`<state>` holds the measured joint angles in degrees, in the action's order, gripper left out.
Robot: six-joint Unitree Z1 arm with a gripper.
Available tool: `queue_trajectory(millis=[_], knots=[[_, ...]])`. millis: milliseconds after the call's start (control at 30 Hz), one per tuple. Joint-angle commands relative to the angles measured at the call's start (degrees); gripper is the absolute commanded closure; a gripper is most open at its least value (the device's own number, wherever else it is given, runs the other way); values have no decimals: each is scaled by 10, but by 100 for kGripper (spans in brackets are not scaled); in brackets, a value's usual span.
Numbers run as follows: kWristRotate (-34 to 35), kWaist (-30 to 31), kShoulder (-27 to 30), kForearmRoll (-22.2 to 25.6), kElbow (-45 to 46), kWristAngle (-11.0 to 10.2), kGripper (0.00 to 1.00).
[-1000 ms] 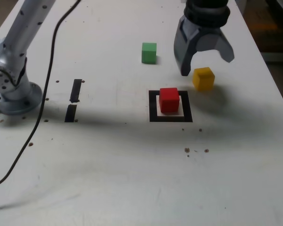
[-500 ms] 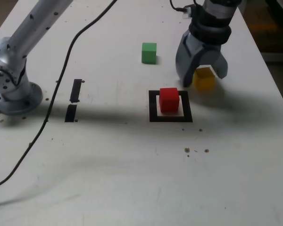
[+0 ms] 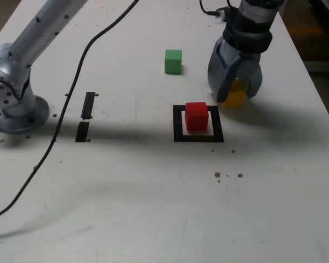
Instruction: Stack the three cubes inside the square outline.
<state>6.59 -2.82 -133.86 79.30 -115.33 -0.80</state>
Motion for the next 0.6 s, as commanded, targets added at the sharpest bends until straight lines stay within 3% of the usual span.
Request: queue_trajectory(millis=[0,200,400,567], knots=[[0,-1,1,-1,-5,0,66],[-8,10,33,18,-27,-12,74],[-17,44,117,90,-41,-18,74],[-3,85,177,130,1,-17,74]])
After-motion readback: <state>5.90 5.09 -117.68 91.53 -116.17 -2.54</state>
